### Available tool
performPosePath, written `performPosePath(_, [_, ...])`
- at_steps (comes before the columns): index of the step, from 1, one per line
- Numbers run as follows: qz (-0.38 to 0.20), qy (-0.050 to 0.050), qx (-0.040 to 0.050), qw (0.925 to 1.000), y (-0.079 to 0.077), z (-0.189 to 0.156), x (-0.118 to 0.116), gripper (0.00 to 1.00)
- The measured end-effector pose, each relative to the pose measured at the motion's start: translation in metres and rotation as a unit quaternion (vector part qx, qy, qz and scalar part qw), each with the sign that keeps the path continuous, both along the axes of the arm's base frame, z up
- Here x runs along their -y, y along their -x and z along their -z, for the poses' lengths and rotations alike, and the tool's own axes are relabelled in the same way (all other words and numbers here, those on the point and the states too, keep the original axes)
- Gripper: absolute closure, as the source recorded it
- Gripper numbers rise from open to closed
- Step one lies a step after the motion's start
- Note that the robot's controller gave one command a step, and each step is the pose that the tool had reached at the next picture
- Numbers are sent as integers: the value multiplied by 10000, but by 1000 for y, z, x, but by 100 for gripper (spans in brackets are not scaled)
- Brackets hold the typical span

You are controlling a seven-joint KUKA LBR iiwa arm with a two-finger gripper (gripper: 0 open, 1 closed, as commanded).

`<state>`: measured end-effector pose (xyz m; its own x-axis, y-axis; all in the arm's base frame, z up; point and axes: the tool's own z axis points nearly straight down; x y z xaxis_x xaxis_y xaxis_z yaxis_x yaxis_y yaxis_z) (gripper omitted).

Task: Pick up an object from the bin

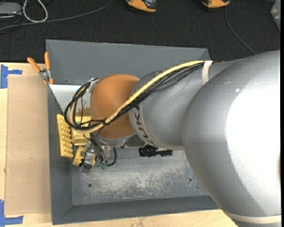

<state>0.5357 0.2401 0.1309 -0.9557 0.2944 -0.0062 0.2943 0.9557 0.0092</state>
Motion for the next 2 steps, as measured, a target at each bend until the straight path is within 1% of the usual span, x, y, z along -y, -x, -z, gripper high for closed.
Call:
performPosePath(1, [-3,-2,3,10000,0,-20,0,100])
performPosePath(2, [-7,6,-17,10000,0,-46,1,100])
